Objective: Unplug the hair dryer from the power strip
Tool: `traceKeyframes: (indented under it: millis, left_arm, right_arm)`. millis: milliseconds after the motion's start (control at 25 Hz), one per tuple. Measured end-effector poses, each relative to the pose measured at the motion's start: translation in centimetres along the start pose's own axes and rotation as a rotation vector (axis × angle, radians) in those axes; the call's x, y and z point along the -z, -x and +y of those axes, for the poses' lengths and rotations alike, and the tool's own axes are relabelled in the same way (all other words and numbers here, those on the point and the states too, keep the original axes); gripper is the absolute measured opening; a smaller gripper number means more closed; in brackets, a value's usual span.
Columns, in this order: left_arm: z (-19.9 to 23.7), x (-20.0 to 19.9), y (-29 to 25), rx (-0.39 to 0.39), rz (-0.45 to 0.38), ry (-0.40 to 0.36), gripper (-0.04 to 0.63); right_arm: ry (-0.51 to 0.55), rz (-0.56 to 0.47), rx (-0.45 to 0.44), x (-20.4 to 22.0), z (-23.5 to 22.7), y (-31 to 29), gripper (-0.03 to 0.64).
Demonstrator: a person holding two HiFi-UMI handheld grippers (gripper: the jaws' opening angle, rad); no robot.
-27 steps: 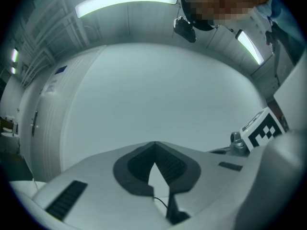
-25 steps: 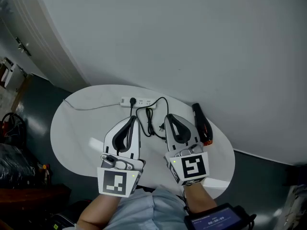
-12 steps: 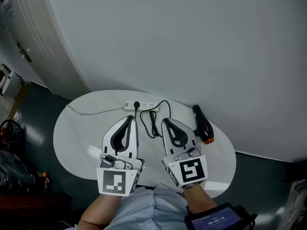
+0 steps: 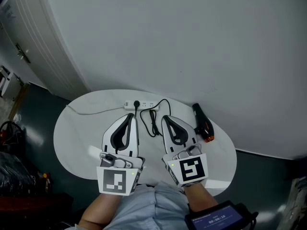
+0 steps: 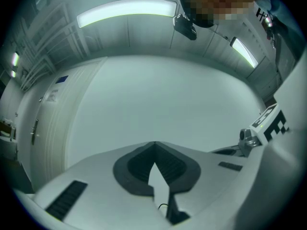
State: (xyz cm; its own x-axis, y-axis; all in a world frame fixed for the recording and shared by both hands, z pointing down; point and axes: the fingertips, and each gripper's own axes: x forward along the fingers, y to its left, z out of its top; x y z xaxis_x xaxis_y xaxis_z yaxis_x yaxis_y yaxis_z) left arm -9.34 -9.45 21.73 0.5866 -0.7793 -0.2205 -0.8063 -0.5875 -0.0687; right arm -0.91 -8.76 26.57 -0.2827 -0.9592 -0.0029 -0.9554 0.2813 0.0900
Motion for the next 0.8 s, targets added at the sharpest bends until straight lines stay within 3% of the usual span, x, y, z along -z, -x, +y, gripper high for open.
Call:
traceKeyframes:
  millis: [360,520,800]
  left_arm:
    - [-0.01,-0.06,-0.20,0.000,-0.001,-0.014,-0.003]
    - [-0.03,0.04,-0.05,-0.009,0.011,0.017,-0.003]
    - [0.28,-0.46,0.45,0.001,-0.010,-0.014,-0.003]
  right_arm:
    - [0.003,0.001,-0.005,0.04,-0.11,-0.11,0.000]
    - [0.005,0.003,-0.007,0.00,0.08,-0.14,0.000]
    - [0.014,0.000,-0.008,-0.26,0.78,-0.05,0.000]
